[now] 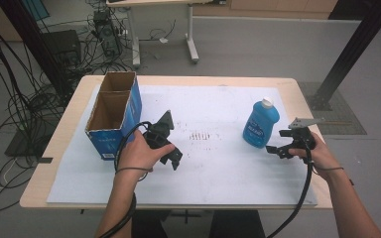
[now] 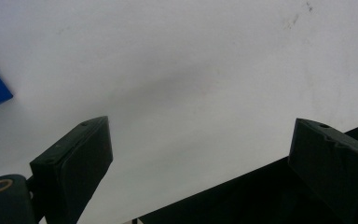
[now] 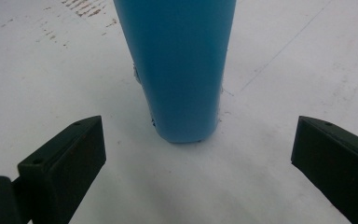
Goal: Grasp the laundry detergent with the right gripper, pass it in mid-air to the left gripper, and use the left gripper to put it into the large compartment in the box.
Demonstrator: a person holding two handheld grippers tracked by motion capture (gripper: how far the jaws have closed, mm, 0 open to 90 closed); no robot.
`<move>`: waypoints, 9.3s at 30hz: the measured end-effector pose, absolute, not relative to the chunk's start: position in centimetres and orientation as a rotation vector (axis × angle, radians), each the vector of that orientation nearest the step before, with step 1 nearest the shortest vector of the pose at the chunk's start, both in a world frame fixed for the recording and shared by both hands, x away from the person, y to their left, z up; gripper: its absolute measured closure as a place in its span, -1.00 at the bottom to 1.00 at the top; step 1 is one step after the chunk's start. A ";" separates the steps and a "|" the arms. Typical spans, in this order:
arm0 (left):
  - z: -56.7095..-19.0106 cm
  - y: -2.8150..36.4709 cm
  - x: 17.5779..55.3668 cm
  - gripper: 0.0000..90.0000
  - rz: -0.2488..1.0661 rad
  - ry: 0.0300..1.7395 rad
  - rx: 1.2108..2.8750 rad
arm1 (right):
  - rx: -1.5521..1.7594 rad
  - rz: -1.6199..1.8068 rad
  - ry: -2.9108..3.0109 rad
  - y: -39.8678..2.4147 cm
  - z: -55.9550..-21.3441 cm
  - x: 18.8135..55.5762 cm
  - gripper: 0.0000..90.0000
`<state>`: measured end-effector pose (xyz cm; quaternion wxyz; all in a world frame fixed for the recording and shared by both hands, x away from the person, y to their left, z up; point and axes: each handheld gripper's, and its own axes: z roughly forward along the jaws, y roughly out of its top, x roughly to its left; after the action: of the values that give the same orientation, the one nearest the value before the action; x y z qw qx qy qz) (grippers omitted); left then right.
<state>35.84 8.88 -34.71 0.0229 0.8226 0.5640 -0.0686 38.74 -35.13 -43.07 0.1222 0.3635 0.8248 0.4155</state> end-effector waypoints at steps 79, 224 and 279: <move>-35.6 9.3 35.0 -0.85 -0.248 1.756 2.550 | 0.929 1.560 2.261 -32.8 -45.4 41.1 -0.97; -35.5 9.3 34.5 -0.85 -0.243 1.782 2.561 | 0.976 1.587 2.137 -31.6 -45.9 41.2 -0.70; -35.5 9.1 34.3 -0.85 -0.236 1.795 2.557 | 0.964 1.579 2.119 -31.5 -46.1 41.2 -0.15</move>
<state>34.33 9.10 -35.54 0.0045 0.8161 0.5729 -0.0753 41.25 -31.46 -46.15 0.1636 0.3381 0.7430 0.5539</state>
